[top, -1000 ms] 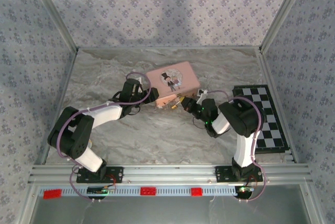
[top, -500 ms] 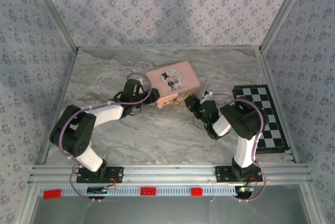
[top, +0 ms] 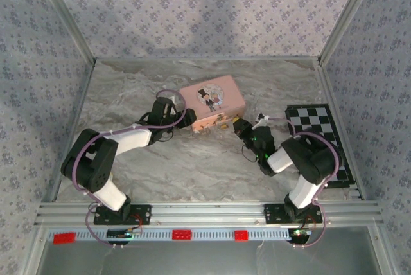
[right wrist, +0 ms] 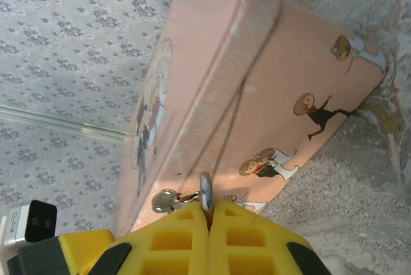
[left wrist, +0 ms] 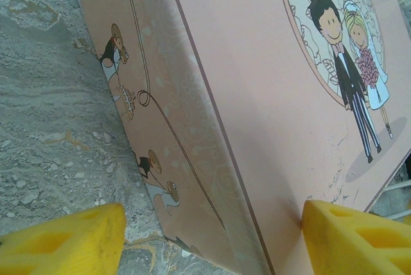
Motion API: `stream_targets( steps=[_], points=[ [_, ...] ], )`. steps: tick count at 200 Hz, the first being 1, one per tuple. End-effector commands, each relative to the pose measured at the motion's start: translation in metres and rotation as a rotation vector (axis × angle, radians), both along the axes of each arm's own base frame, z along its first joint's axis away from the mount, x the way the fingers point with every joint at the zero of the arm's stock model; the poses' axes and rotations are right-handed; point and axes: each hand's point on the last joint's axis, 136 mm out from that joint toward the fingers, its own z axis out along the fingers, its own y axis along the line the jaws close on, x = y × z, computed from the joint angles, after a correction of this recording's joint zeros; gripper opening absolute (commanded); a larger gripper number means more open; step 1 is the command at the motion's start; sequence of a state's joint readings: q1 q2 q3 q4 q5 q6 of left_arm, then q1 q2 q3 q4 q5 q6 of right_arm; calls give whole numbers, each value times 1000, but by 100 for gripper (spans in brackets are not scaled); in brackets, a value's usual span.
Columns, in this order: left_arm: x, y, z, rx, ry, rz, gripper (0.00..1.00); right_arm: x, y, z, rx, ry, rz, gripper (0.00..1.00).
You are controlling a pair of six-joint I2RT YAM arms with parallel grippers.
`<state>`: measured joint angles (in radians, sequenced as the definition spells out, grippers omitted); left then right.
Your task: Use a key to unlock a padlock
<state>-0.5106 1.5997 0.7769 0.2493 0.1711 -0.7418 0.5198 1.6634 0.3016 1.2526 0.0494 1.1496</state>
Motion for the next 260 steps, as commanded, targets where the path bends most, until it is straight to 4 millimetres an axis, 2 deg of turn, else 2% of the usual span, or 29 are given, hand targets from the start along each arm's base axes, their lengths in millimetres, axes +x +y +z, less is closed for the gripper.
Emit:
stream_targets(
  steps=[1,43,72,108,136,163,202,260],
  points=[
    [-1,-3,26,4,-42,-43,73,-3,-10,6,-88,-7,-11,0],
    [-25,17,52,43,-105,-64,75,-26,-24,15,-337,32,50,0],
    [-49,38,58,97,-125,-59,76,-47,-37,26,-488,34,96,0],
    [-82,63,52,175,-119,-45,77,-76,-49,40,-621,47,180,0],
    [-100,84,52,203,-168,-7,77,-94,-60,36,-681,104,211,0],
    [-115,87,51,221,-201,-65,78,-107,-62,32,-705,143,252,0],
    [-127,89,49,211,-259,-102,81,-119,-69,18,-760,223,276,0],
    [-136,90,50,176,-352,-118,83,-123,-63,-1,-803,356,352,0]
  ],
)
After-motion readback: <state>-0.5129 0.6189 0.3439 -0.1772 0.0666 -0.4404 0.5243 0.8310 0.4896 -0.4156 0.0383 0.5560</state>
